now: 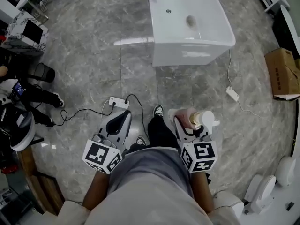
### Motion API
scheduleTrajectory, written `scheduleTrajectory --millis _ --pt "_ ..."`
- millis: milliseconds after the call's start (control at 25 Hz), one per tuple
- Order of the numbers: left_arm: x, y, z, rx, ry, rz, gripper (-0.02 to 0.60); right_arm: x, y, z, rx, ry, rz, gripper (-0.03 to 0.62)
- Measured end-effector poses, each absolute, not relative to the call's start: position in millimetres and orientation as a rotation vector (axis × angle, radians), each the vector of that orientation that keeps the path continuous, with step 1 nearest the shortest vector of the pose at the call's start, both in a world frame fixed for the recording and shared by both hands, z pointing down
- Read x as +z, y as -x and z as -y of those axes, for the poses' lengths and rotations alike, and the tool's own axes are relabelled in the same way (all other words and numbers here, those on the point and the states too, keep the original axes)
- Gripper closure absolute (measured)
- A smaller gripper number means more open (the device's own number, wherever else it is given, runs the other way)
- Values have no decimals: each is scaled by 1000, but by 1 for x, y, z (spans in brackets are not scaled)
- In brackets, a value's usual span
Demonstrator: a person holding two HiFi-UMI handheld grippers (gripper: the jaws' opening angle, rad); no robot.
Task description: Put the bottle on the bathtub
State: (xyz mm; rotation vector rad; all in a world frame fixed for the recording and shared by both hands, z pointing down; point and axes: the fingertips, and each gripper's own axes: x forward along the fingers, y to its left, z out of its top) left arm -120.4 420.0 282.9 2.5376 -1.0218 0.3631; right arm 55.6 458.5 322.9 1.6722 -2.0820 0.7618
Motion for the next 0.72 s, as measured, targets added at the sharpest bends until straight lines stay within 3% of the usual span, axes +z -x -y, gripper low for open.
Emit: scheduleTrajectory --millis 720 --pt "264 34 -322 306 -2518 1088 572 329 -118 -348 748 -1534 2192 375"
